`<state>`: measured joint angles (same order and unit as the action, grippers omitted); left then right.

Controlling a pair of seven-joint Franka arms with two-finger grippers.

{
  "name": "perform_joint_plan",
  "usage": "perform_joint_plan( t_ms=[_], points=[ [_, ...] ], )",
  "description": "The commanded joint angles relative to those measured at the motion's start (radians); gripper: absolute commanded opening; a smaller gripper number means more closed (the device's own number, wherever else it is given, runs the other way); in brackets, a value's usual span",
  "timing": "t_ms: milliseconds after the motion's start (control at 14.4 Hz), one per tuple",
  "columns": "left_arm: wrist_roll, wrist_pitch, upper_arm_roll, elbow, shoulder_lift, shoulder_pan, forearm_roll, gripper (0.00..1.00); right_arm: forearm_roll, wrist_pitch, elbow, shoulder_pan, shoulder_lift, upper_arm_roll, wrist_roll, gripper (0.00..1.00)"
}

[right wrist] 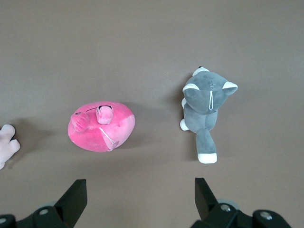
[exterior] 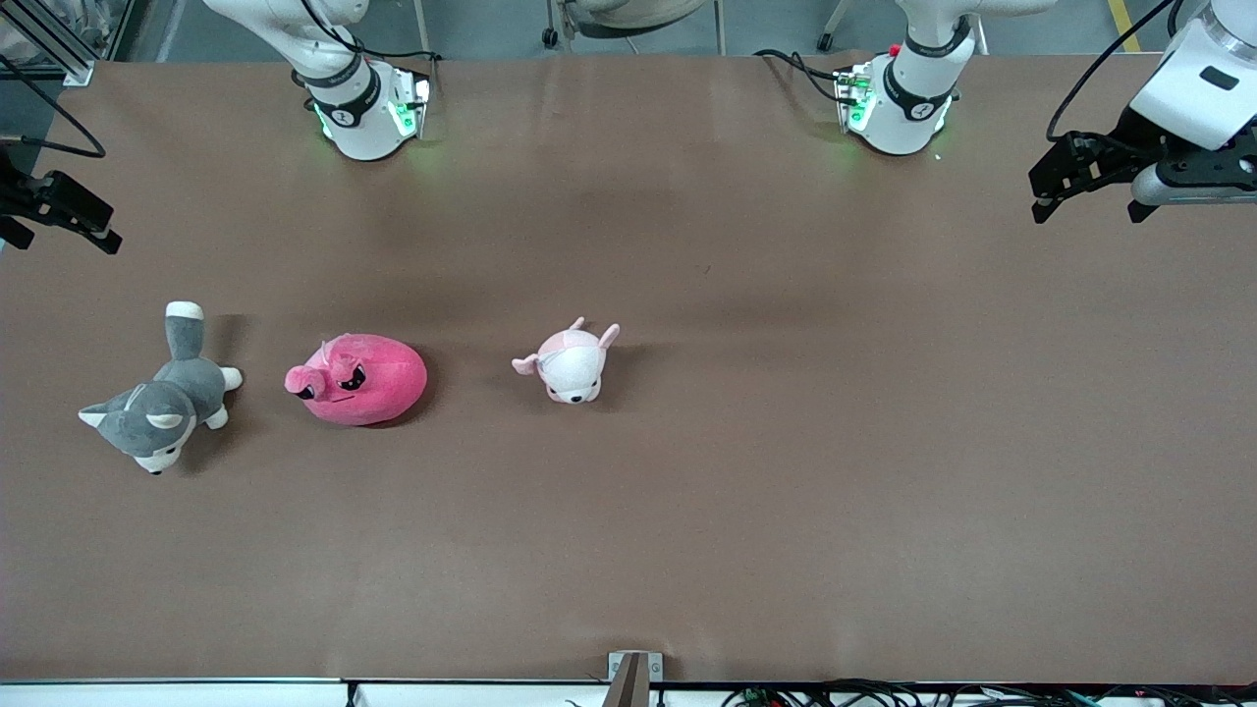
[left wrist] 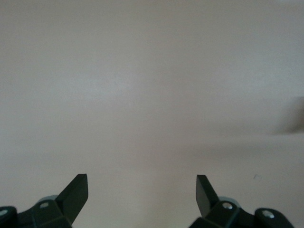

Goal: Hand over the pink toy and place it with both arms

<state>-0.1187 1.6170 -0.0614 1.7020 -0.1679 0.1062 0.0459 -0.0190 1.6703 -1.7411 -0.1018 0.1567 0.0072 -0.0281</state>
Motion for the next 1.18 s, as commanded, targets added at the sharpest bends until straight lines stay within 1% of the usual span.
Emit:
perform_joint_plan(
  t_ms=[0,208,485,1108],
  points=[
    [0.019,-0.011,0.003,-0.022,0.010,-0.002,-0.014,1.00,-0.019,0.014,-0.031,-0.015,0.029,0.010,-0.015,1.00],
    [0.019,-0.014,0.003,-0.022,0.010,-0.002,-0.015,1.00,-0.024,0.014,-0.031,-0.015,0.027,0.010,-0.018,1.00],
    [0.014,-0.072,0.003,-0.024,0.010,-0.003,-0.044,1.00,-0.024,0.012,-0.031,-0.015,0.027,0.010,-0.018,1.00],
    [0.014,-0.088,0.005,-0.035,0.013,-0.026,-0.038,1.00,-0.024,0.011,-0.031,-0.015,0.027,0.010,-0.018,1.00]
  ],
)
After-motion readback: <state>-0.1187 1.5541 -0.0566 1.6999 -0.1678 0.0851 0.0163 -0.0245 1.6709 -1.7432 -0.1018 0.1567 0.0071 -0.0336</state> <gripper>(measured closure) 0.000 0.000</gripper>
